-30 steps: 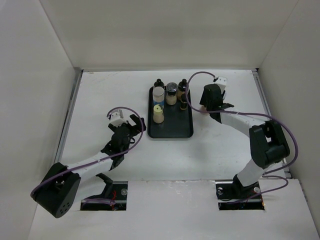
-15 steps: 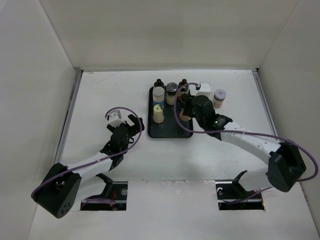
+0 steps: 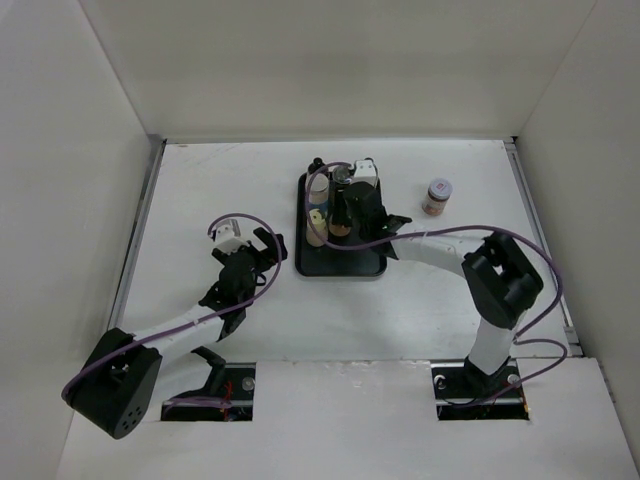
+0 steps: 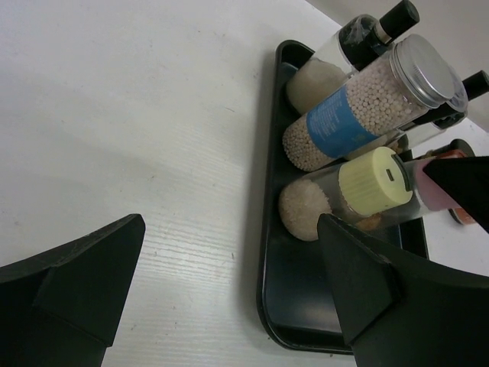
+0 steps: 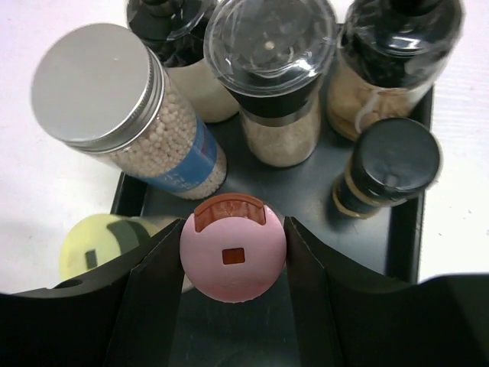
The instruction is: Organize the condiment bottles
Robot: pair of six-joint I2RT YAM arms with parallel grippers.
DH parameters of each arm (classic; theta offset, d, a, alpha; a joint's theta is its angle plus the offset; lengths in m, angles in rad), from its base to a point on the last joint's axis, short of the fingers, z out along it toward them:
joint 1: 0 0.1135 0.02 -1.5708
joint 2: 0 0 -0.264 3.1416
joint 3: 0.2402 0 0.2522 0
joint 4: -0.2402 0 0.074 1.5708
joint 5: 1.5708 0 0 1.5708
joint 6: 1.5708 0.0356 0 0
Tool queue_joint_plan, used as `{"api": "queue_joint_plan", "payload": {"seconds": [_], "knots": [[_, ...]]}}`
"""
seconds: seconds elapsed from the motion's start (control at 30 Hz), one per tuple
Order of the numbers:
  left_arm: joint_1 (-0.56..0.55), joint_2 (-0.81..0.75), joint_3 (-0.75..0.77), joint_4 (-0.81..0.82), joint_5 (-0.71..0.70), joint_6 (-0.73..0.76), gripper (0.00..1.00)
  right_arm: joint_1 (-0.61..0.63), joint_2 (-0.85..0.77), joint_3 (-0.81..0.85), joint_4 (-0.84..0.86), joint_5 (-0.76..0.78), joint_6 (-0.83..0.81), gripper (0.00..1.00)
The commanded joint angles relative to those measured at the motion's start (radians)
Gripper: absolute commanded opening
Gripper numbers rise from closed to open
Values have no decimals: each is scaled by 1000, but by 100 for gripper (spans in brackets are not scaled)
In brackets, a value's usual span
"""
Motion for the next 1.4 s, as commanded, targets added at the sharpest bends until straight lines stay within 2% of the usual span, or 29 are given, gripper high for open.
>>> {"api": "queue_joint_plan", "payload": {"seconds": [0.0,0.2,0.33,0.47,0.6,0.67,0.77,0.93,1.33,1.37], "knots": [[6,-10,-8,54,16,-8,100,-7,47,59,93,17,-19,50],[6,-8,-7,54,21,-8,100,-4,26,53,76,22,-22,67],[6,-4,-4,50,23,-8,100,-3,-95,6,68,11,-21,80],[4,-13,-7,54,18,-8,100,-10,-251,-95,68,5,-8,84],[2,-11,-7,54,23,-11,100,-137,-361,-197,65,14,21,86],[2,-4,-5,56,20,-11,100,-220,-379,-223,63,39,29,91],[4,10,1,50,30,-14,100,-353,-329,-200,33,95,9,99],[10,9,-2,54,29,-16,100,-496,-174,-100,-33,99,-21,100],[13,16,1,54,38,-19,100,-579,88,79,-64,-65,-16,100],[16,18,2,48,39,-19,100,-584,102,85,-59,-65,-16,97]]}}
